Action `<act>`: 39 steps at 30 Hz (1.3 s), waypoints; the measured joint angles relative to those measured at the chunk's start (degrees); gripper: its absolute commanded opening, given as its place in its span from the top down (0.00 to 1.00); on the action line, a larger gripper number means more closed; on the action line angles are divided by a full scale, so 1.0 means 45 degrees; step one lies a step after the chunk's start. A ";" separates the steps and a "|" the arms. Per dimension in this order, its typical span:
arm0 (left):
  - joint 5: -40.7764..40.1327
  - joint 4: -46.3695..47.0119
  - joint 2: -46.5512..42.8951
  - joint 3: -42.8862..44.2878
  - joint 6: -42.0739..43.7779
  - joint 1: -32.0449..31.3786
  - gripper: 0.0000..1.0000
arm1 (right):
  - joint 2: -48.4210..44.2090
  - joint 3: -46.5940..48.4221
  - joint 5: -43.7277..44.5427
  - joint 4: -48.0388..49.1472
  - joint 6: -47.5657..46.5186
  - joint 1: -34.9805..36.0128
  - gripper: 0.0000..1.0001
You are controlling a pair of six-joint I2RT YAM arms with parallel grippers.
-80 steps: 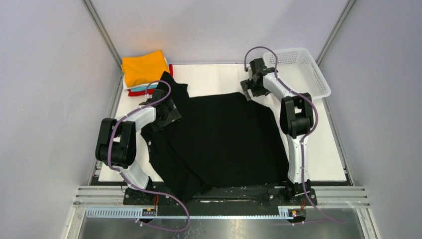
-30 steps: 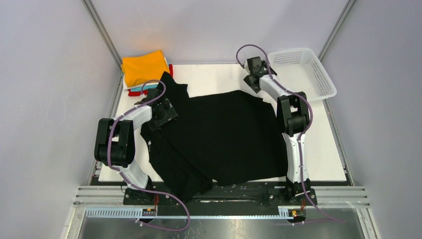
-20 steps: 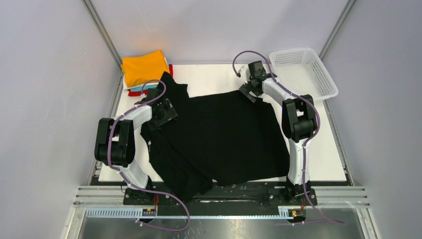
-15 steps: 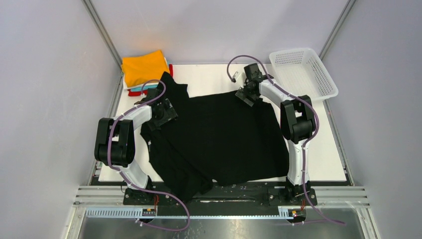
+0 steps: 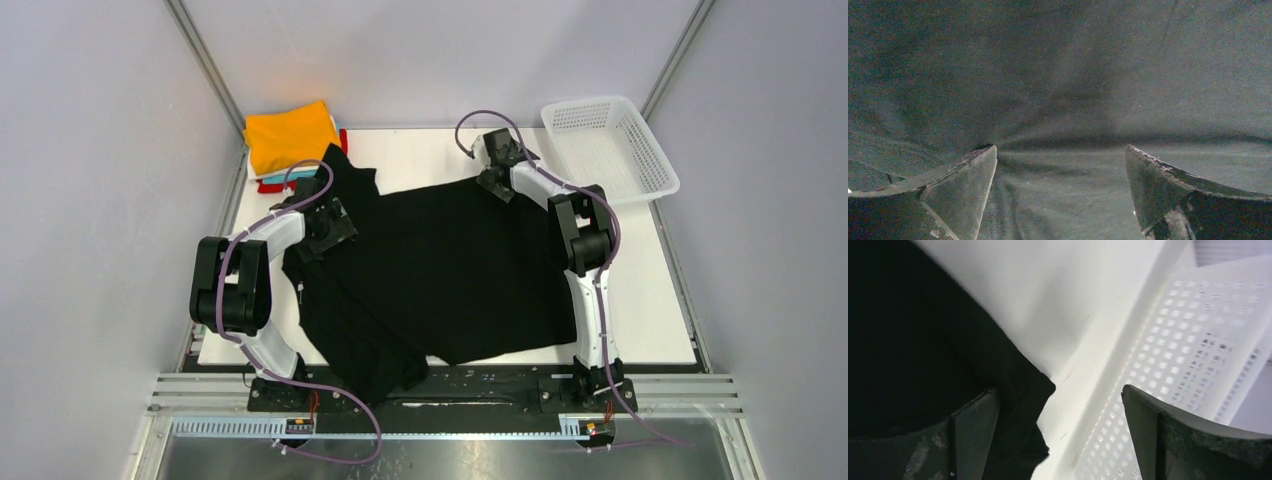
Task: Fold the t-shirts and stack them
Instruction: Flatten out the tshirt
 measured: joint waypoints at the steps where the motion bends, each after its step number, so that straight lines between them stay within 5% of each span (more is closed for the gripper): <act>1: 0.0000 0.0000 0.0000 0.0000 0.0000 0.0000 0.01 | 0.0267 0.0355 0.0287 0.0121 0.0087 -0.0063 0.00; 7: 0.0000 0.0000 0.0000 0.0000 0.0000 0.0000 0.01 | 0.1763 0.3303 0.1501 0.0175 0.1166 -0.0578 0.01; 12: 0.0151 -0.0015 -0.0063 0.0000 0.0015 0.0000 0.01 | 0.1146 0.3628 0.0597 -0.0777 0.2866 -0.0797 0.01; 22: 0.0257 -0.0233 -0.1865 0.0617 -0.0005 -0.0481 0.01 | -0.3725 0.1166 -0.1443 -0.3021 0.8145 0.1443 0.00; 26: 0.0233 -0.0330 -0.1515 0.1768 -0.0039 -0.0583 0.01 | -0.5387 -0.1161 -0.3371 -0.1860 1.0598 0.2176 0.01; 39: 0.0563 -0.1015 0.1773 0.2555 -0.0437 -0.1700 0.01 | -0.5119 -0.7023 -0.4979 0.0665 1.4231 0.1831 0.01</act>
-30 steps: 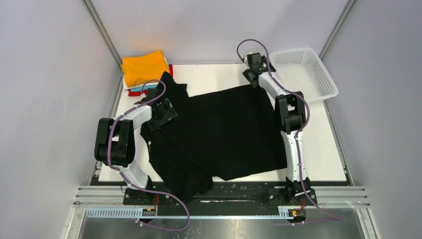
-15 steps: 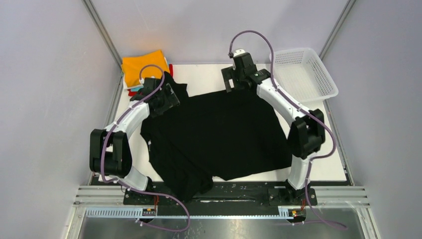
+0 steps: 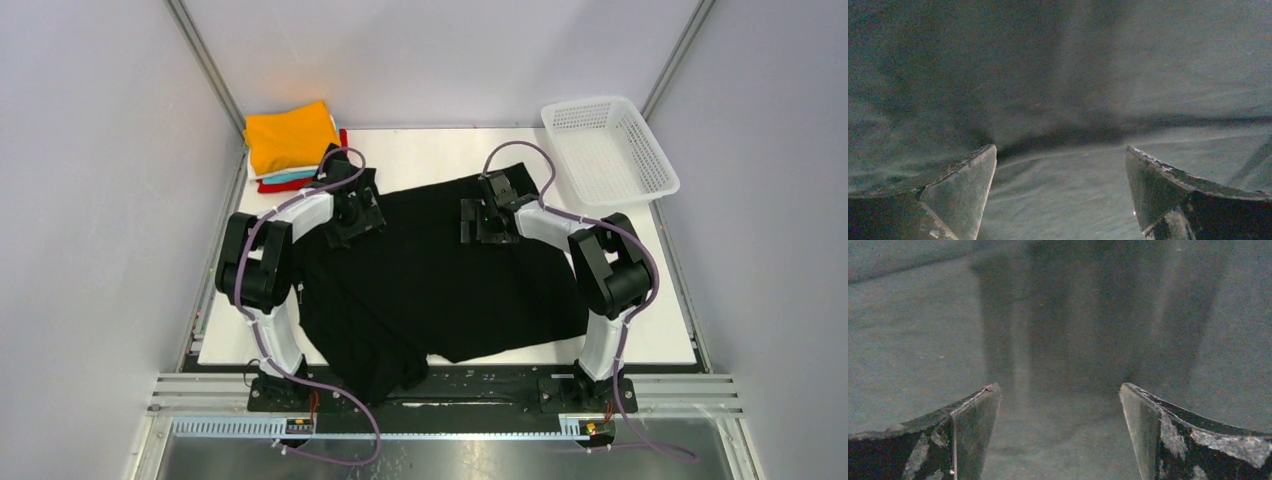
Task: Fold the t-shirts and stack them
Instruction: Flatten out the tshirt
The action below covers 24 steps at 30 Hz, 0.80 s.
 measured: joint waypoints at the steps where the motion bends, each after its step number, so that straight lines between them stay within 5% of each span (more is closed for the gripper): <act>1: -0.0083 -0.0223 0.0432 0.0291 0.0024 -0.0141 0.01 | -0.0024 -0.0189 0.0024 0.0180 0.0112 -0.0044 0.00; 9: 0.0015 -0.1549 0.3303 0.4541 -0.0097 -0.1044 0.01 | -0.0782 -0.1457 -0.0209 0.1200 0.1224 -0.0894 0.01; 15: 0.0646 -0.2987 0.6334 0.9515 -0.0083 -0.1758 0.01 | -0.1588 -0.2506 -0.1161 0.1608 0.2050 -0.2249 0.01; 20: 0.1535 -0.3288 0.8947 1.3916 -0.0112 -0.1991 0.01 | -0.0835 -0.1389 -0.1812 0.0840 0.2103 -0.2676 0.01; 24: 0.2302 -0.2239 0.9462 1.4455 -0.0631 -0.1724 0.01 | 0.0175 0.0024 -0.2113 0.0350 0.2030 -0.2885 0.01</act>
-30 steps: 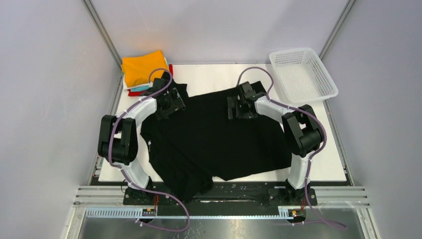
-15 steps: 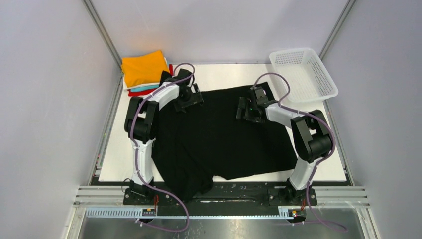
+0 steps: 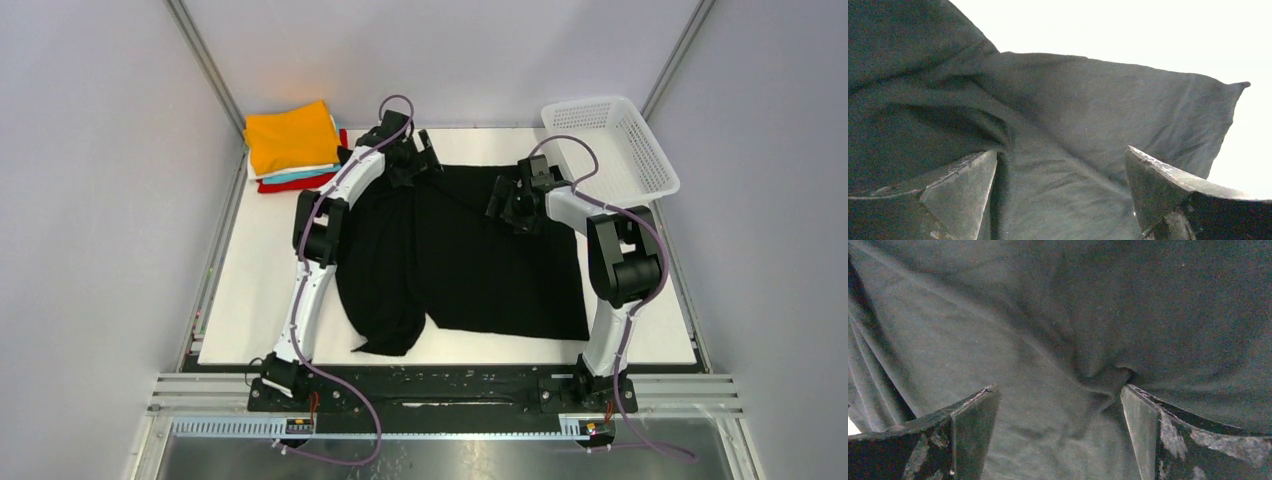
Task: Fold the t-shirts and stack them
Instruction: Flatten out the tshirt
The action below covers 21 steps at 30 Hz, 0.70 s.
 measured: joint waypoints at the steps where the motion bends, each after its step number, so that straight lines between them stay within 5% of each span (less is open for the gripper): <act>1: 0.0194 0.0306 0.0102 0.0058 -0.0141 0.0102 0.01 | 0.0209 0.0301 -0.0058 -0.0117 -0.0010 -0.0044 0.01; 7: 0.1311 0.2963 0.2045 0.2312 -0.1171 0.0729 0.01 | 0.1073 0.1661 -0.0204 -0.0636 -0.0520 -0.0277 0.01; 11: 0.1656 0.3755 0.1953 0.2079 -0.1098 0.0801 0.01 | 0.0704 0.1287 -0.0219 -0.0709 -0.0913 -0.0287 0.00; 16: 0.1773 0.3623 -0.0835 -0.1423 0.0049 0.0510 0.01 | -0.2059 -0.1297 -0.0194 -0.0384 -0.0971 -0.0219 0.00; 21: 0.0311 0.3167 -0.6829 -0.6547 0.1103 -0.0559 0.01 | -0.6173 -0.4318 0.0112 0.0097 -0.0408 -0.0107 0.00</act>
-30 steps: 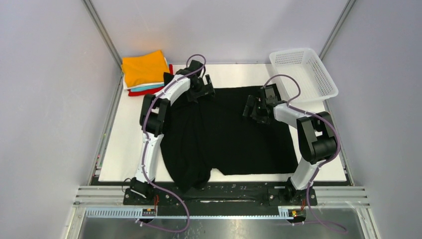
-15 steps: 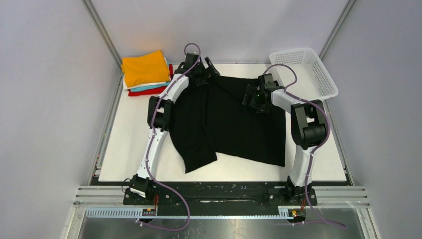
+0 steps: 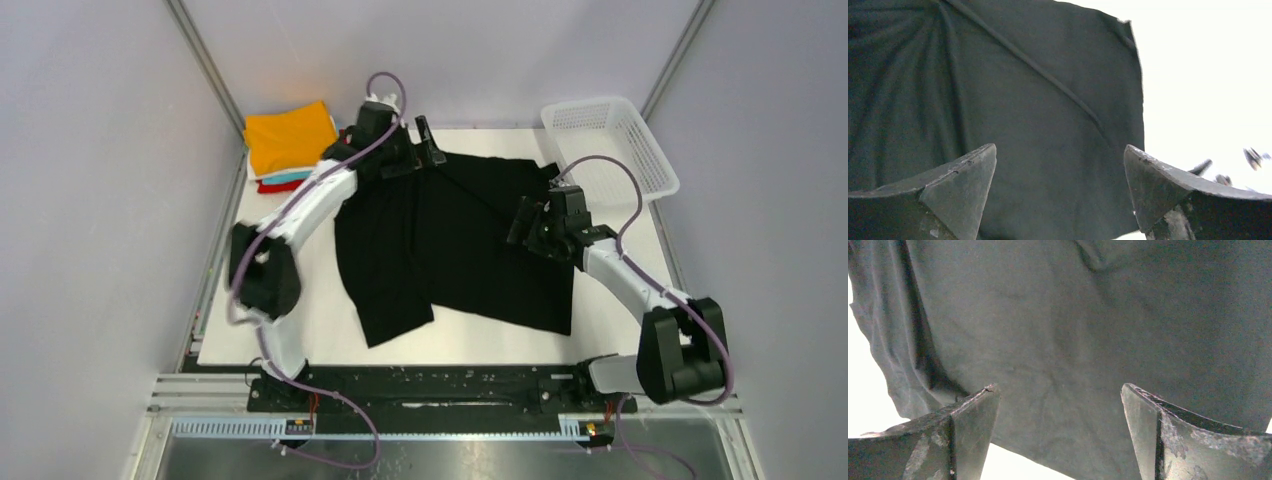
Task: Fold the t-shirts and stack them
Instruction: Flatten out the tshirt, then grab the side of the flattened tshirt closest away from the robot with both arms
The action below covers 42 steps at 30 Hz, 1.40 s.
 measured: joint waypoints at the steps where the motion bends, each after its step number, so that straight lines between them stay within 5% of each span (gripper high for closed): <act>1: -0.0340 0.0253 -0.1734 -0.1375 0.0083 -0.0311 0.01 | -0.0690 -0.0461 0.0151 0.0019 0.0155 0.0005 0.01; 8: -0.2866 0.1263 -1.0127 -0.8694 -0.0714 -0.1467 0.01 | -0.4197 -0.2778 0.1447 0.0253 0.1311 -0.0010 0.00; 19: -0.4940 -0.3580 -1.2395 -1.5310 -0.3740 -0.4080 0.04 | -0.4493 -0.3104 0.2293 -0.0199 0.0908 -0.0024 0.01; 27: -0.5144 -0.2895 -1.1604 -1.5985 -0.4911 -0.4677 0.32 | -0.4240 -0.3099 0.2429 -0.0549 0.0675 -0.0034 0.01; 42: -0.5319 -0.3079 -1.0550 -1.5761 -0.5474 -0.5712 0.41 | -0.4148 -0.3094 0.3662 -0.0937 0.0495 -0.0049 0.00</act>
